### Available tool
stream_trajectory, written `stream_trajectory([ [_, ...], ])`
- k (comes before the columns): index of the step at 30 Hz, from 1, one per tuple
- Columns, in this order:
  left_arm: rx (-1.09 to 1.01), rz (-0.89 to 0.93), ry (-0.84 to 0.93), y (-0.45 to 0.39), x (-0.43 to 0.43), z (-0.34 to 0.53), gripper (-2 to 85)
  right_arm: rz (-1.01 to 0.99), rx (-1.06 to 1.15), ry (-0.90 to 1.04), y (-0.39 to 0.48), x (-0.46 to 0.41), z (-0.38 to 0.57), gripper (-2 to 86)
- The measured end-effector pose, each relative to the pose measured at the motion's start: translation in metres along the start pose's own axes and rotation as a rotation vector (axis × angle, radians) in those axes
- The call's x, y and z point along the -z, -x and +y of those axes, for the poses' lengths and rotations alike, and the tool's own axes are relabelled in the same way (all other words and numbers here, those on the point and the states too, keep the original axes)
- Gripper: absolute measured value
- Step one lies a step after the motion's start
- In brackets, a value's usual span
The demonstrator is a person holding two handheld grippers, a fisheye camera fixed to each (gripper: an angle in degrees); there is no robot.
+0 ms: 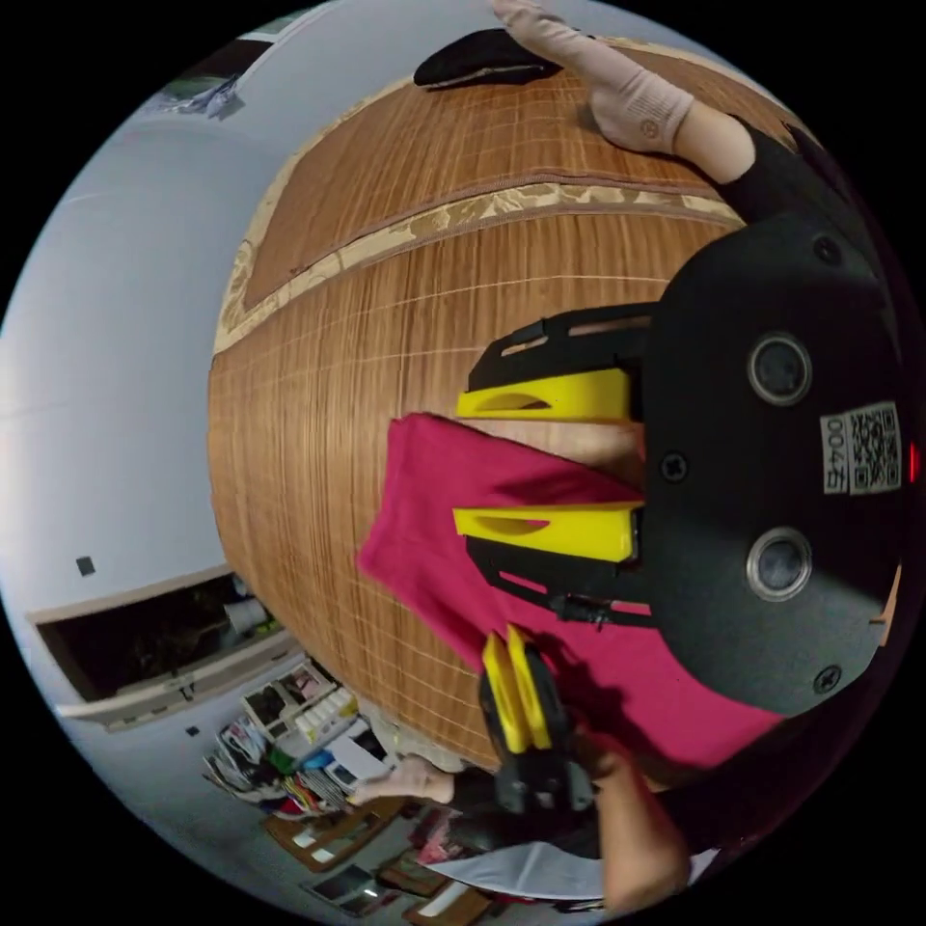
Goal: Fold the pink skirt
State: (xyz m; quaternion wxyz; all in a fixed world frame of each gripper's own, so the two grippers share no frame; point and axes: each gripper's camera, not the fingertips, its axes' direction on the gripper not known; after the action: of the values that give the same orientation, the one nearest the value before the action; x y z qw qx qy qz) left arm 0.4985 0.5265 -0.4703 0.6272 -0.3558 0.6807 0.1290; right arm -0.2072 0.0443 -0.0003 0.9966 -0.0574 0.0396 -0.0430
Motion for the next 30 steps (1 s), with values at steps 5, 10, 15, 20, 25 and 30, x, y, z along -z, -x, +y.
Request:
stream_trajectory([
  [5, -0.003, -0.005, 0.001, 0.004, -0.001, -0.004, 6.3, -0.012, 0.129, 0.016, 0.058, 0.013, 0.058, 14.1],
  [10, -0.009, -0.018, 0.002, 0.008, -0.001, -0.008, 6.3, 0.08, 0.236, 0.077, 0.09, -0.013, 0.089, 13.8],
  [15, -0.007, -0.015, 0.003, 0.015, -0.001, -0.013, 6.3, 0.031, 0.229, 0.114, 0.091, -0.029, 0.104, 10.3],
  [20, -0.008, -0.012, 0.01, 0.022, 0.0, -0.017, 6.2, 0.025, 0.213, 0.109, 0.095, -0.035, 0.115, 9.5],
  [25, 0.019, 0.039, 0.034, 0.038, 0.004, -0.024, 5.5, 0.035, 0.227, 0.098, 0.103, -0.04, 0.127, 10.3],
  [30, 0.055, 0.029, -0.076, 0.066, 0.044, -0.042, 4.7, 0.01, 0.194, 0.096, 0.102, -0.044, 0.138, 10.2],
])
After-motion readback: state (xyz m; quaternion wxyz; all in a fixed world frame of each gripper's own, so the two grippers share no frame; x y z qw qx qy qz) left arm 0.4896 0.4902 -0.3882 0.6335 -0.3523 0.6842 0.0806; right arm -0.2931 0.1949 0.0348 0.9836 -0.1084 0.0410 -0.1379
